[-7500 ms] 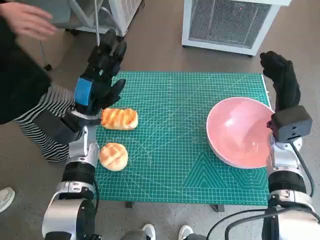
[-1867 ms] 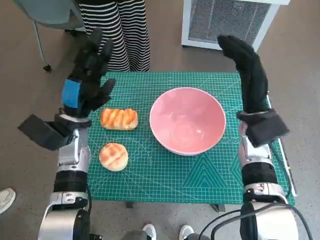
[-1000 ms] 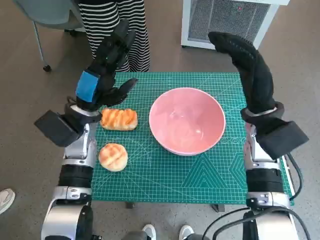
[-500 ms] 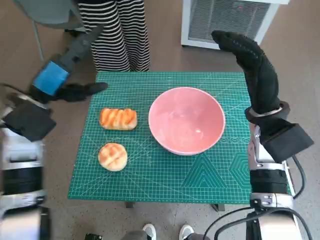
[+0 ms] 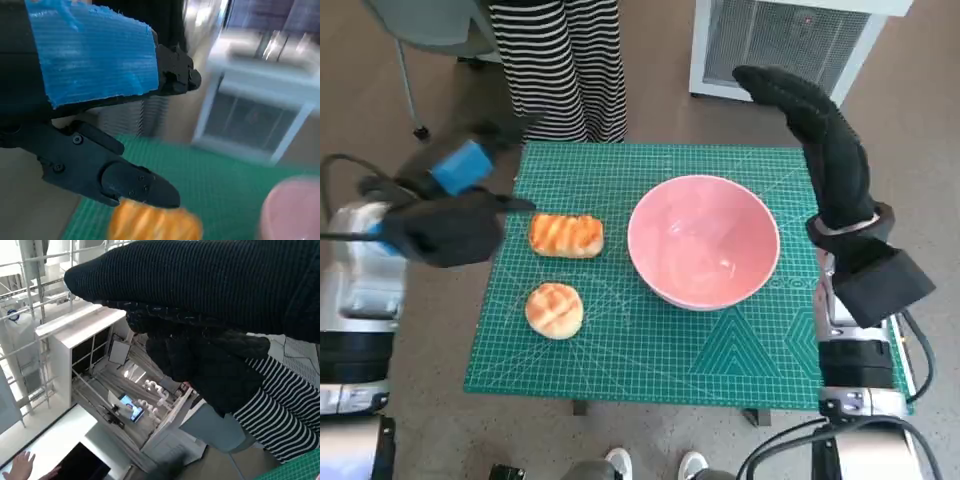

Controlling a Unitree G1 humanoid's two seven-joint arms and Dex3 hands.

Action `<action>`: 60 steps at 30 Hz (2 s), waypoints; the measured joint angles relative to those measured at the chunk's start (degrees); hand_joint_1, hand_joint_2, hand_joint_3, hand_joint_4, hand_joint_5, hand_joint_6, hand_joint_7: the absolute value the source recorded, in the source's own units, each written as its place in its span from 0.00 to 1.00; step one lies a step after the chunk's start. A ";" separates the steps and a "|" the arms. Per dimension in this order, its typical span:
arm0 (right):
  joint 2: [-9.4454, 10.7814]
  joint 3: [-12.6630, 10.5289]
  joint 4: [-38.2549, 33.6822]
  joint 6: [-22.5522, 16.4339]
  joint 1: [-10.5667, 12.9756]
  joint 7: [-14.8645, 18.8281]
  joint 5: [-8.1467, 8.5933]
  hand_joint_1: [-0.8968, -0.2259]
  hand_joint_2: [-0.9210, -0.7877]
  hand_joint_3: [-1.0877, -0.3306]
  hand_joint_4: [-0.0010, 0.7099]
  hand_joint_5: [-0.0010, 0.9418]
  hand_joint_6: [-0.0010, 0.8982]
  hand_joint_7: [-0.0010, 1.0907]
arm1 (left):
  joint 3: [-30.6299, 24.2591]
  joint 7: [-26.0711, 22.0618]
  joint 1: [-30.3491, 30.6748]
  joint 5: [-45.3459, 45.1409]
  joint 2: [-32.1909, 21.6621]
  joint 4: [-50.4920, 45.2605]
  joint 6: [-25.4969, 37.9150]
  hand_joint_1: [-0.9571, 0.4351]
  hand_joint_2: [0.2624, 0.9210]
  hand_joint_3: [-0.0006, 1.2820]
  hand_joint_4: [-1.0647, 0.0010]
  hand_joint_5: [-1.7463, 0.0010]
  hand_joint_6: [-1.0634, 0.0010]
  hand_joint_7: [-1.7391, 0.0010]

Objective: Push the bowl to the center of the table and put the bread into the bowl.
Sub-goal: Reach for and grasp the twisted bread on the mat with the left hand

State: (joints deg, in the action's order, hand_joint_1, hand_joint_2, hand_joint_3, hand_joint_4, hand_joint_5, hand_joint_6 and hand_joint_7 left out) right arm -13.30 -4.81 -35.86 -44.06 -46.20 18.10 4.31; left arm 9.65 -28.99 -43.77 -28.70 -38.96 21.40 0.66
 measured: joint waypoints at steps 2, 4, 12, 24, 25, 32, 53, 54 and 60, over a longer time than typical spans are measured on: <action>0.00 0.00 -0.16 -0.06 -0.01 0.00 0.00 0.11 0.00 0.36 0.40 0.00 0.00 0.67 | 0.95 -0.80 -0.84 -0.49 0.70 0.35 2.28 0.29 0.76 0.00 0.84 1.00 0.76 0.98; 0.00 -0.01 -0.27 -0.13 -0.01 -0.01 0.00 0.12 0.00 0.36 0.40 0.00 0.00 0.67 | 1.69 -1.29 -1.52 -0.59 1.55 0.61 4.35 0.33 0.74 0.00 0.84 1.00 0.76 0.98; -0.04 -0.08 -0.46 -0.49 -0.06 -0.04 0.02 0.14 0.00 0.34 0.40 0.00 0.00 0.67 | 4.86 -1.69 -3.69 -1.17 5.62 3.53 10.77 0.47 0.68 0.00 0.84 1.00 0.77 0.99; -0.08 -0.66 -1.06 -0.72 -0.26 -0.04 0.31 0.16 0.00 0.34 0.41 0.00 0.00 0.67 | 11.12 0.32 -6.56 -5.06 10.73 13.11 11.96 0.46 0.68 0.00 0.85 1.00 0.77 1.00; -0.08 -0.71 -1.14 -0.75 -0.26 -0.04 0.32 0.16 0.00 0.34 0.41 0.00 0.00 0.67 | 11.50 0.64 -6.88 -5.29 11.05 13.93 11.93 0.46 0.69 0.00 0.85 1.00 0.77 1.00; -0.05 -0.82 -1.28 -0.98 -0.27 -0.04 0.43 0.17 0.00 0.35 0.41 0.01 0.00 0.67 | 13.66 2.82 -9.33 -6.58 13.08 20.48 10.98 0.42 0.69 0.01 0.86 1.00 0.77 1.00; -0.41 -1.38 -1.23 -1.26 -0.25 -0.04 0.64 0.17 0.00 0.35 0.42 0.01 0.00 0.68 | 17.79 9.66 -16.20 -7.44 17.71 46.49 5.55 0.43 0.69 0.00 0.87 1.00 0.78 1.00; -0.44 -1.40 -1.20 -1.26 -0.25 -0.04 0.64 0.17 0.00 0.35 0.42 0.01 0.00 0.68 | 18.00 10.06 -16.51 -7.50 17.82 47.30 5.50 0.44 0.69 0.00 0.87 1.00 0.78 1.00; -0.62 -1.55 -0.84 -1.26 -0.20 -0.04 0.73 0.16 0.00 0.36 0.42 0.01 0.00 0.68 | 19.00 11.39 -17.73 -8.00 18.42 50.20 5.52 0.50 0.68 0.00 0.87 1.00 0.77 1.00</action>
State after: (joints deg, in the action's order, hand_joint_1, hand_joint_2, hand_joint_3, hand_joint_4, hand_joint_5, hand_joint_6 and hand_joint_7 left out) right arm -13.92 -6.36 -36.70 -45.32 -46.40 18.06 5.04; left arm 28.65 -17.60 -61.50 -36.70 -20.54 71.61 6.18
